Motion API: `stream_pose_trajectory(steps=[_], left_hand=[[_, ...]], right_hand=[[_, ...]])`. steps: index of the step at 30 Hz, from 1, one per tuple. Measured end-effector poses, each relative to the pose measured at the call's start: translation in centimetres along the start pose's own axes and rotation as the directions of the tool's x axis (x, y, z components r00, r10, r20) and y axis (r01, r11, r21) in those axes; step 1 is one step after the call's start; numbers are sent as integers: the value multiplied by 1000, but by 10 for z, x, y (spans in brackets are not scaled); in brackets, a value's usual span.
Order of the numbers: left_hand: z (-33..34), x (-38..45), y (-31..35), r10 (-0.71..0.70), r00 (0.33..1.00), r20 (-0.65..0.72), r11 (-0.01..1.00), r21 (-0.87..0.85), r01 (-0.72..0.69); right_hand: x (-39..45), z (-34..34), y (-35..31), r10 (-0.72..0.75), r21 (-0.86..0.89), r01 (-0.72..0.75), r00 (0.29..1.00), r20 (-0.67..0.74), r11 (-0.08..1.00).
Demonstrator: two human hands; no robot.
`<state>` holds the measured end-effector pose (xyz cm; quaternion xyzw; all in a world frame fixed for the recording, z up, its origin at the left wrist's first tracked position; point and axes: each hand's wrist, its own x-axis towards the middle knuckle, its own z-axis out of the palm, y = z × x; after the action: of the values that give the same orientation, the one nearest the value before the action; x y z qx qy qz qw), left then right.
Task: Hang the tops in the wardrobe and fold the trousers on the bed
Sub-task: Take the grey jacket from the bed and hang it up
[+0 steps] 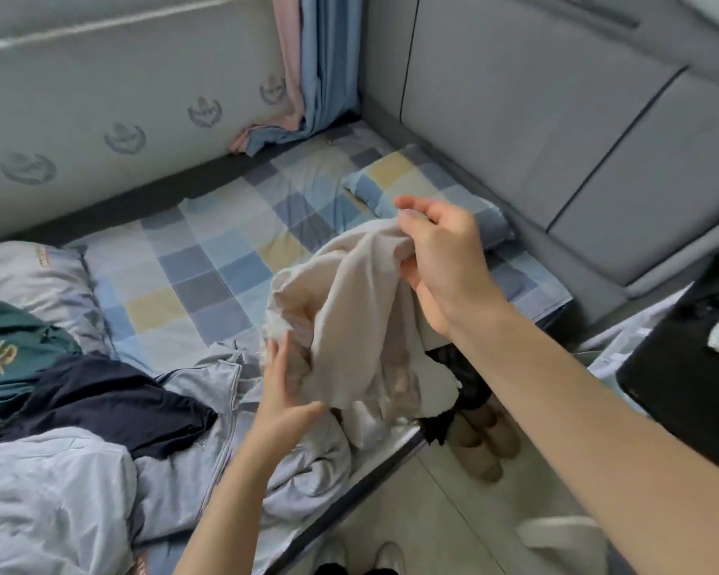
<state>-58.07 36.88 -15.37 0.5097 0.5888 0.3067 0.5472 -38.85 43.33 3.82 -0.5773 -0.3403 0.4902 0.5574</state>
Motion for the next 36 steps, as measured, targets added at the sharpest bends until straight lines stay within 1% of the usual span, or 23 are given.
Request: stream_pose_trajectory(steps=[2, 4, 5, 7, 9, 10, 12, 14, 16, 18, 20, 22, 24, 25, 27, 29, 30, 32, 34, 36], left_hand=[[8, -7, 10, 62, 995, 84, 985, 154, -75], [22, -13, 25, 79, 995, 66, 978, 189, -91], [29, -13, 31, 66, 998, 23, 979, 192, -70], [41, -11, 49, 42, 991, -126, 986, 167, -20], [46, -10, 63, 21, 958, -286, 994, 104, 9], [46, -9, 68, 14, 939, -344, 996, 84, 16], [44, -7, 74, 16, 915, -404, 996, 83, 20], [43, -4, 75, 29, 917, -397, 993, 118, 20], [46, 0, 77, 25, 932, -360, 990, 141, 28], [51, 5, 79, 43, 944, -328, 993, 117, -4], [51, 7, 84, 58, 937, -345, 996, 85, -31], [43, 7, 88, 33, 928, -371, 999, 20, -27], [26, 8, 95, 39, 919, -392, 997, -43, -61], [15, 8, 102, 45, 920, -390, 996, -57, -73], [-4, 8, 124, 65, 922, -381, 994, -62, -96], [-19, 5, 156, 80, 933, -351, 988, -93, -120], [-25, 2, 173, 79, 941, -330, 983, -128, -128], [-33, -6, 208, 84, 956, -281, 969, -200, -144], [-34, -16, 240, 109, 969, -222, 958, -237, -162], [-30, -25, 267, 152, 975, -159, 947, -258, -190]], right_hand=[[-12, 8, -29, -66, 2, 66, 998, 16, 998], [-26, 13, -56, -131, 7, 131, 991, 26, 991], [-31, 16, -65, -158, 15, 158, 987, 34, 987], [-44, 17, -86, -223, 38, 222, 974, 35, 974], [-56, 14, -106, -281, 74, 280, 960, 12, 957], [-60, 11, -115, -311, 91, 310, 950, -7, 946], [-67, 3, -133, -378, 97, 382, 924, -56, 919], [-73, -8, -146, -438, 76, 445, 894, -90, 892], [-79, -18, -154, -482, 32, 487, 870, -102, 873], [-80, -25, -158, -522, -17, 523, 847, -106, 852], [-75, -35, -159, -574, -88, 568, 808, -131, 819], [-64, -54, -158, -642, -224, 605, 745, -181, 764], [-49, -83, -154, -677, -393, 570, 699, -231, 722], [-41, -99, -150, -669, -464, 520, 699, -252, 717], [-27, -129, -138, -605, -542, 392, 740, -295, 744], [-15, -150, -119, -503, -543, 274, 798, -333, 794], [-11, -156, -109, -450, -540, 226, 831, -328, 811], [-7, -161, -91, -331, -521, 151, 904, -271, 840], [-7, -159, -77, -187, -470, 83, 966, -179, 879], [-11, -155, -67, -64, -492, 20, 995, -73, 871]])
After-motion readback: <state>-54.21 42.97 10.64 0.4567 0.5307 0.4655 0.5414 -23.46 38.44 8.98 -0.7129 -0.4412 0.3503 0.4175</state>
